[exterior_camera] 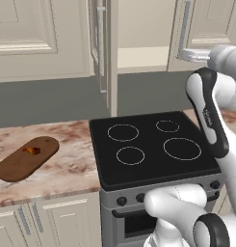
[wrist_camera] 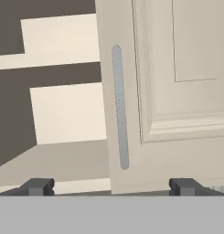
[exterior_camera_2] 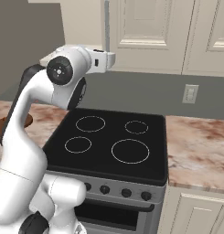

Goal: Open the cabinet, retrieve the rolling pin, and place it next to the meat on the cutting board to prepare for tenderizing.

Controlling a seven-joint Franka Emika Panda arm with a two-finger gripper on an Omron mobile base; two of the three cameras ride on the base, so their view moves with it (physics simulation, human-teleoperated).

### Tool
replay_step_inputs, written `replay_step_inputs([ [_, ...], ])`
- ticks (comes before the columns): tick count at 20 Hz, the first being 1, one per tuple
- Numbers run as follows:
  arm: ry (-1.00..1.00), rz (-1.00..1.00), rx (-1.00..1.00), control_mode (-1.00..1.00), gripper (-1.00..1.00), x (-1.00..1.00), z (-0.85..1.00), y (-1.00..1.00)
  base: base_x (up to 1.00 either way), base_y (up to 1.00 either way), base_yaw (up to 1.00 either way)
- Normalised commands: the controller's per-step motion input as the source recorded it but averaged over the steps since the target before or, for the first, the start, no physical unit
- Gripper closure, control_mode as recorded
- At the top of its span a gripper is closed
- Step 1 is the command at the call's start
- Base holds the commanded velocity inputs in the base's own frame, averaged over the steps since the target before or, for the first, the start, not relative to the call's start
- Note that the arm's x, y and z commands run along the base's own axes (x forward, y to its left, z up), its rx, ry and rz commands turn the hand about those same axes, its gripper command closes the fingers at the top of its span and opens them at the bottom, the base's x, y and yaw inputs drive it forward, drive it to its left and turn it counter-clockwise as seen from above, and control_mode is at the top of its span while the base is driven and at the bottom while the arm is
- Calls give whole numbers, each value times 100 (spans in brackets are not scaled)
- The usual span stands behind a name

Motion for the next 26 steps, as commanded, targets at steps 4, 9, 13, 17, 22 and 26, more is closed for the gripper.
replay_step_inputs([
  [4,3,-5,0,-100,-100,48,14,0,0,0,0],
  [9,3,-5,0,-100,-100,45,11,0,0,0,0],
  [13,3,-7,0,-100,-100,46,11,0,0,0,0],
  [17,2,-3,-1,-100,-100,43,8,0,0,0,0],
  [22,1,-2,-1,-100,-100,42,7,0,0,0,0],
  [26,3,0,0,-100,-100,48,3,0,0,0,0],
])
